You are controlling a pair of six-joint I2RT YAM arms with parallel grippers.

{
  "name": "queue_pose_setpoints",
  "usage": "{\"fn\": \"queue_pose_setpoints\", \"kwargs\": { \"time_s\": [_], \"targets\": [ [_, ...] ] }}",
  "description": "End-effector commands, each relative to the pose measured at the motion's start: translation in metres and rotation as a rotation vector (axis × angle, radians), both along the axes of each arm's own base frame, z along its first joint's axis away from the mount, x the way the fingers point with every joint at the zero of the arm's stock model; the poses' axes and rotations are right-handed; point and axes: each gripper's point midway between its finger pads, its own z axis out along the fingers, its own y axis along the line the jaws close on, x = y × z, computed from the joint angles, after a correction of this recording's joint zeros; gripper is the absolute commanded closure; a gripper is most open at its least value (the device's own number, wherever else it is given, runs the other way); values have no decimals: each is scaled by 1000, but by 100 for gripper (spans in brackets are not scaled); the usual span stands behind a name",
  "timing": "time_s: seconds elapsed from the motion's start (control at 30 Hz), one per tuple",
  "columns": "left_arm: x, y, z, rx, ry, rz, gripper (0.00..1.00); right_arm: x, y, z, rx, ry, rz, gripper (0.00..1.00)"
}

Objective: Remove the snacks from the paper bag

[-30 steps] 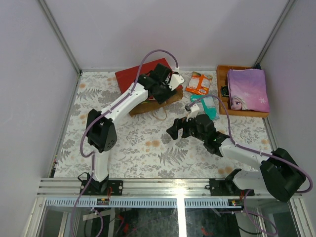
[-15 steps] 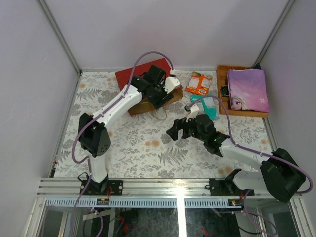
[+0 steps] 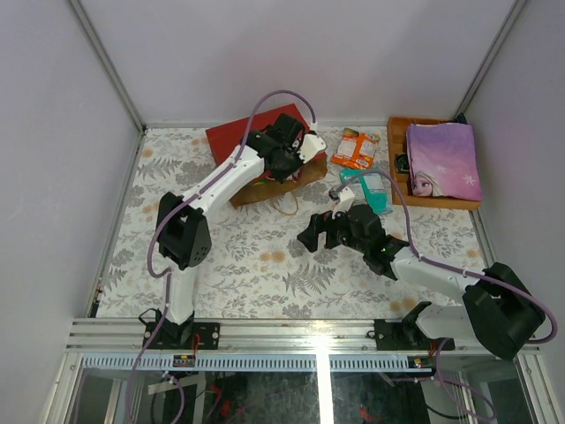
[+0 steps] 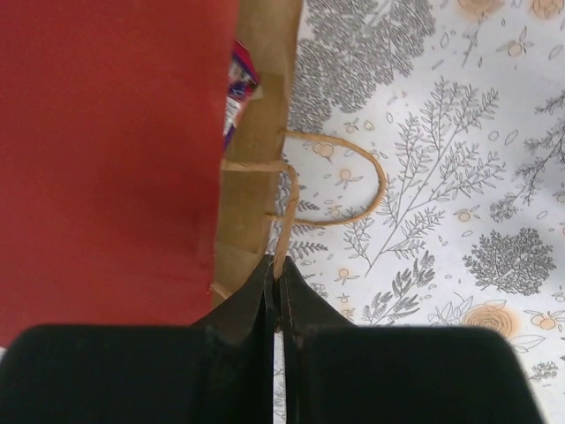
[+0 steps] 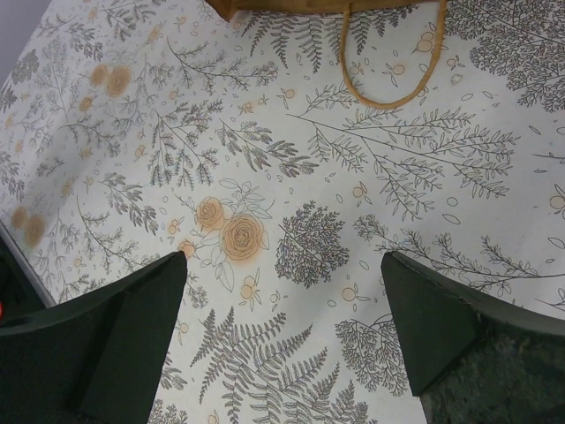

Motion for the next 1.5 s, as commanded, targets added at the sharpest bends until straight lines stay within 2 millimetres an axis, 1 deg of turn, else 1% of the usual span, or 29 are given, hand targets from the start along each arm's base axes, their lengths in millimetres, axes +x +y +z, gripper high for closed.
{"fn": "queue_pose_setpoints", "kwargs": {
  "time_s": [0.0, 0.13, 0.17, 0.33, 0.43, 0.53, 0.57, 0.6, 0.63, 0.67, 0.73, 0.77, 0.83, 0.9, 1.0, 1.1, 1.17, 1.3, 1.4, 1.47],
  "targets": [
    [8, 4, 32, -30, -37, -11, 100, 7, 11, 21, 37, -51, 23, 1],
    [-14, 1, 44, -94, 73, -93, 100, 11, 12, 23, 40, -50, 8, 1],
    [-18, 2, 47, -105, 100, -104, 100, 12, 13, 22, 42, -46, 2, 1],
    [-25, 12, 53, -183, 191, -144, 100, 19, 19, 21, 83, -20, -32, 1],
    [-24, 11, 53, -197, 215, -148, 100, 31, 25, 25, 144, 14, -91, 1],
    [-13, 8, 54, -201, 202, -127, 100, 49, 29, 22, 203, 63, -187, 1],
    [-10, 7, 56, -213, 196, -95, 100, 56, 31, 22, 231, 79, -213, 0],
    [-2, 6, 60, -221, 164, -68, 100, 64, 33, 22, 256, 92, -235, 0],
    [1, 7, 58, -219, 153, -48, 100, 72, 35, 23, 282, 101, -258, 0],
    [5, 7, 60, -226, 128, -36, 100, 80, 35, 21, 300, 110, -282, 0],
    [11, 9, 65, -251, 76, -5, 100, 99, 35, 14, 327, 133, -336, 4],
    [13, 9, 69, -269, 49, 6, 100, 108, 33, 11, 343, 145, -369, 7],
    [18, 11, 79, -301, -17, 33, 100, 128, 27, -2, 367, 168, -438, 12],
    [22, 15, 88, -327, -84, 67, 100, 145, 23, -7, 391, 166, -486, 17],
    [27, 19, 99, -364, -165, 120, 100, 166, 22, -11, 394, 141, -543, 20],
    [33, 26, 106, -385, -227, 174, 100, 188, 22, -12, 406, 115, -607, 24],
    [35, 29, 112, -399, -260, 202, 100, 201, 21, -17, 409, 107, -643, 28],
    [36, 33, 113, -429, -295, 239, 100, 224, 29, -26, 412, 99, -667, 34],
    [36, 36, 114, -434, -313, 254, 100, 237, 34, -35, 393, 104, -682, 38],
    [35, 38, 113, -428, -319, 263, 100, 242, 34, -43, 371, 111, -699, 38]
  ]
}}
